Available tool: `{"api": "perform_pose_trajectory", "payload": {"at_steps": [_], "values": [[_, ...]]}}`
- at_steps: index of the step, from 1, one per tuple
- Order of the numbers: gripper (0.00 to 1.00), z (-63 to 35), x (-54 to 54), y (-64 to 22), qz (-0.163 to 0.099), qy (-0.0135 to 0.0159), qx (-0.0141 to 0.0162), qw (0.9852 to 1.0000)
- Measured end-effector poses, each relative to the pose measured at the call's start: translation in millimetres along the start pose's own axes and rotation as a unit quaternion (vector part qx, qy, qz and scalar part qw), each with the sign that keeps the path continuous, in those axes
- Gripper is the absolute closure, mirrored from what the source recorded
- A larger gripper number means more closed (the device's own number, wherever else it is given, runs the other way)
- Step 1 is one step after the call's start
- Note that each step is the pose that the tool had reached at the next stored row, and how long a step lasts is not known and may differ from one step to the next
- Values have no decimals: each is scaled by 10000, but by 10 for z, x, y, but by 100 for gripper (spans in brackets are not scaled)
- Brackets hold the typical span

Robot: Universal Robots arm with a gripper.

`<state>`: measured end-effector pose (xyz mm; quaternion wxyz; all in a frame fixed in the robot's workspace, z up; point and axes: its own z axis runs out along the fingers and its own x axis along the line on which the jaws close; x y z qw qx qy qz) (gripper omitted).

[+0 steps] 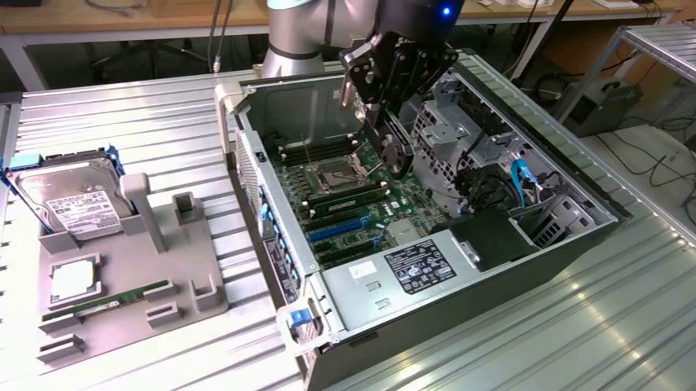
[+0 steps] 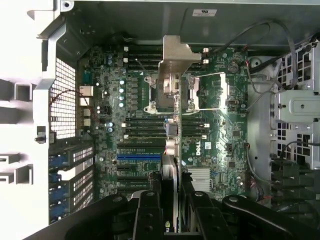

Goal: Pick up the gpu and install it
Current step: 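Insert the gpu into the slot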

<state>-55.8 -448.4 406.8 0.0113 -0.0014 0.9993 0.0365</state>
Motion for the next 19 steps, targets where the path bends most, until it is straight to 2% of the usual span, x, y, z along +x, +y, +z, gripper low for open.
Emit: {"api": "perform_pose_trajectory", "payload": {"at_steps": [3, 5, 7, 11, 15, 17, 19], "values": [[74, 1, -13, 0, -1, 0, 0, 10000], [74, 8, -111, -1, -66, 4, -2, 10000], [74, 46, -113, -3, -358, 26, -8, 9994], [74, 93, -113, -7, -748, 54, -17, 9972], [74, 137, -111, -10, -1165, 85, -26, 9932], [74, 168, -111, -12, -1475, 108, -33, 9890], [74, 189, -110, -14, -1683, 123, -38, 9856]]}}
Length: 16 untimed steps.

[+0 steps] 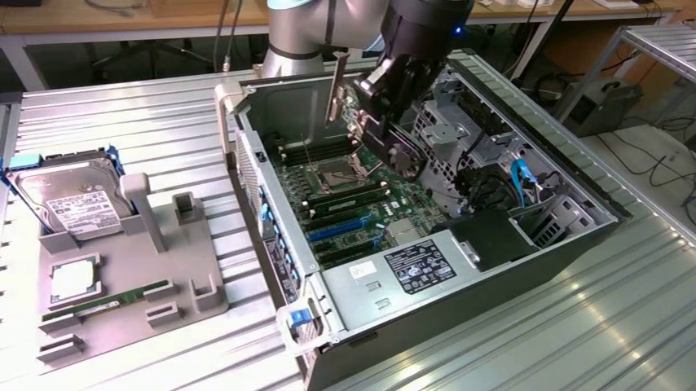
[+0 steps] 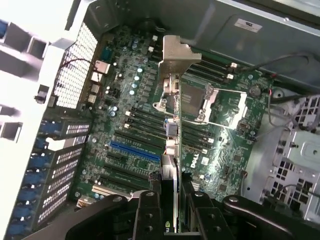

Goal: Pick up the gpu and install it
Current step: 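Insert the gpu into the slot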

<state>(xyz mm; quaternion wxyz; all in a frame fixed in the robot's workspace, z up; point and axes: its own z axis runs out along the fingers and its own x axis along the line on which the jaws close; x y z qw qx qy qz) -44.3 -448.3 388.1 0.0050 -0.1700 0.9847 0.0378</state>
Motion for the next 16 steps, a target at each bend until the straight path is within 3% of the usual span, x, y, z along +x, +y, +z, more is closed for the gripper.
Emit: {"api": "perform_pose_trajectory", "payload": {"at_steps": [5, 10, 15, 16], "values": [[74, 55, 1, -4, -527, 39, -11, 9986], [74, 122, 3, -9, -1085, 79, -24, 9941], [74, 196, 4, -14, -1701, 124, -38, 9853], [74, 217, 5, -16, -1880, 138, -42, 9821]]}}
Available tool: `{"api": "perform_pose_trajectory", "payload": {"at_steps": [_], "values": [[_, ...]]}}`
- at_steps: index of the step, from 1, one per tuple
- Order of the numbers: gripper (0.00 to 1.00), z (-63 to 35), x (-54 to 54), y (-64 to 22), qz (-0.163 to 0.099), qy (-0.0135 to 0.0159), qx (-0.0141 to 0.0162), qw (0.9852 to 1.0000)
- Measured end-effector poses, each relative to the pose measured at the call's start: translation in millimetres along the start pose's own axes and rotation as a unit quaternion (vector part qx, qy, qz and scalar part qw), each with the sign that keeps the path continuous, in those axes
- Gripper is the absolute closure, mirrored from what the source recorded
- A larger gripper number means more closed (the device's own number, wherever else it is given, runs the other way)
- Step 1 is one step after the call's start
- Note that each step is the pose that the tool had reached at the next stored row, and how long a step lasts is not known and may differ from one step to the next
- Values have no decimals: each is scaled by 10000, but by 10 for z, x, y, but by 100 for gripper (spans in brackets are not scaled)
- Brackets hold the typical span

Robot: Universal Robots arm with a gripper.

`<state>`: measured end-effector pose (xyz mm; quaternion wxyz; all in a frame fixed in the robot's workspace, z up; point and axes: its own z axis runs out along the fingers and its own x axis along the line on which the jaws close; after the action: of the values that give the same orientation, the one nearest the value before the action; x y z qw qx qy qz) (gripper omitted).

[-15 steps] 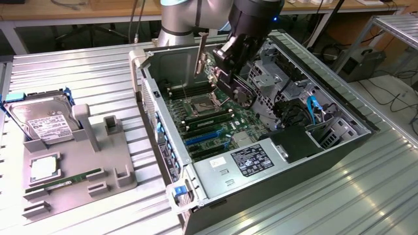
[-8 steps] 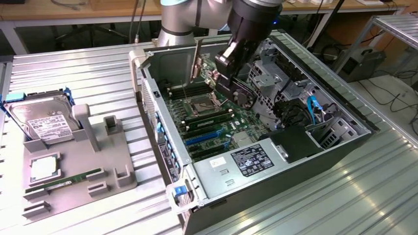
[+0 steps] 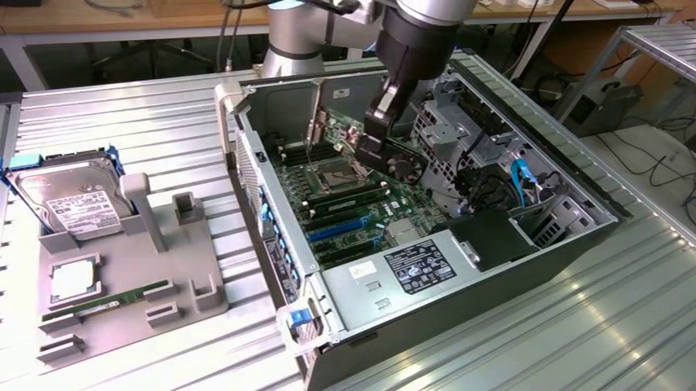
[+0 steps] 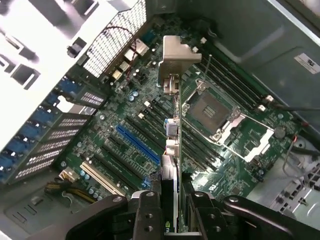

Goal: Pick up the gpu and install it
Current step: 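Insert the gpu into the slot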

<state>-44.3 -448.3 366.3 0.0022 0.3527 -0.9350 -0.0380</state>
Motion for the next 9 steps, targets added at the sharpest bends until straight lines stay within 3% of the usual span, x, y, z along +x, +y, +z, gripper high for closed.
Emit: {"api": "perform_pose_trajectory", "payload": {"at_steps": [5, 9], "values": [[74, 67, 2, -5, -587, 43, -14, 9983], [74, 95, 2, -7, -962, 70, -22, 9953]]}}
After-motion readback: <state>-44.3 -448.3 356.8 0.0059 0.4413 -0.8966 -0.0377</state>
